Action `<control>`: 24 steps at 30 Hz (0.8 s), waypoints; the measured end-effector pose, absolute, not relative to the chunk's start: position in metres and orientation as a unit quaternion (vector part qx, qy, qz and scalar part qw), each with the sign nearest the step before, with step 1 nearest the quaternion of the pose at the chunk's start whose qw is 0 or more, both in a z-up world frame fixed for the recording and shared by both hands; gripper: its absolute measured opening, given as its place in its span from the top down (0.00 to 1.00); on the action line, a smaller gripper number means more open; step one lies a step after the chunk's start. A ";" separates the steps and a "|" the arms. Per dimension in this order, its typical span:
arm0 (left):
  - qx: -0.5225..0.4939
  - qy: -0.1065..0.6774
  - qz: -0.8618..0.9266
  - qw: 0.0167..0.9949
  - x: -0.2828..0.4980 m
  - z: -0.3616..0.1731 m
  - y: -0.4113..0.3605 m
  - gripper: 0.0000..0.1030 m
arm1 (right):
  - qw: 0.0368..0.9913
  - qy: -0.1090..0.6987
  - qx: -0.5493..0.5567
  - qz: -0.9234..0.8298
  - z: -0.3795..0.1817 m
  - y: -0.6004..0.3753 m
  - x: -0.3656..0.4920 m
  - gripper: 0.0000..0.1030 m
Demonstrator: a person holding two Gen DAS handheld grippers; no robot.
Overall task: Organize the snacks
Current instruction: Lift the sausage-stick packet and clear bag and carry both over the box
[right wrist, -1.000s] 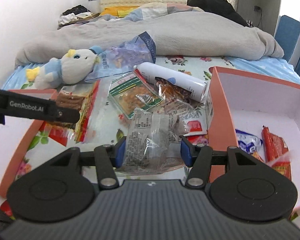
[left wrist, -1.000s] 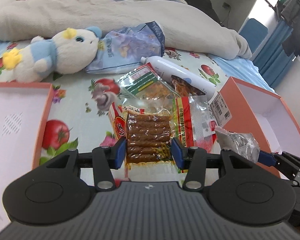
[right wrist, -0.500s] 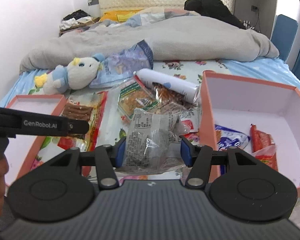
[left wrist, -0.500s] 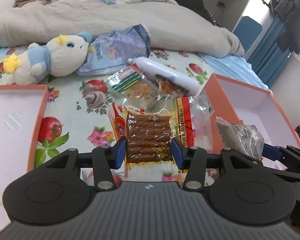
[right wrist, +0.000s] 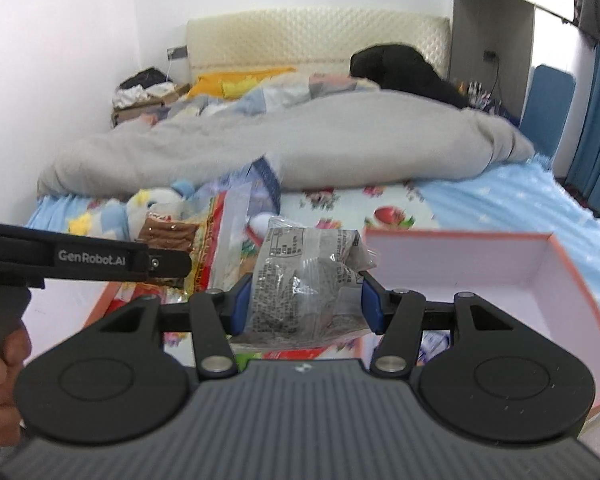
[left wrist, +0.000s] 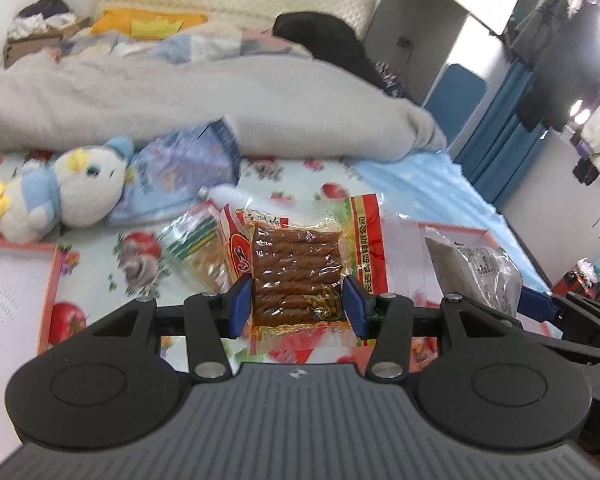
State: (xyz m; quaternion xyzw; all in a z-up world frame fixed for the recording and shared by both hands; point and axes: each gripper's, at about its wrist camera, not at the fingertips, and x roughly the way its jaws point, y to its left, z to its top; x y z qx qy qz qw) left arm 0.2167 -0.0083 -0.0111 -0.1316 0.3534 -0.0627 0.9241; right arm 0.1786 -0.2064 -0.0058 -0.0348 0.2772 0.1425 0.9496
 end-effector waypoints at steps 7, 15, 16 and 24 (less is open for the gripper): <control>-0.114 0.329 -0.081 0.934 0.226 0.023 -0.039 0.48 | 0.959 0.257 -0.012 0.121 0.019 -0.230 0.187 0.45; -0.099 0.312 -0.113 0.938 0.244 0.051 -0.079 0.48 | 0.970 0.221 -0.027 0.095 0.044 -0.257 0.193 0.45; -0.099 0.308 -0.113 0.940 0.246 0.053 -0.083 0.48 | 0.971 0.219 -0.026 0.092 0.045 -0.261 0.194 0.45; -0.090 0.315 -0.142 0.934 0.274 0.054 -0.132 0.48 | 0.974 0.219 -0.007 0.062 0.040 -0.299 0.210 0.45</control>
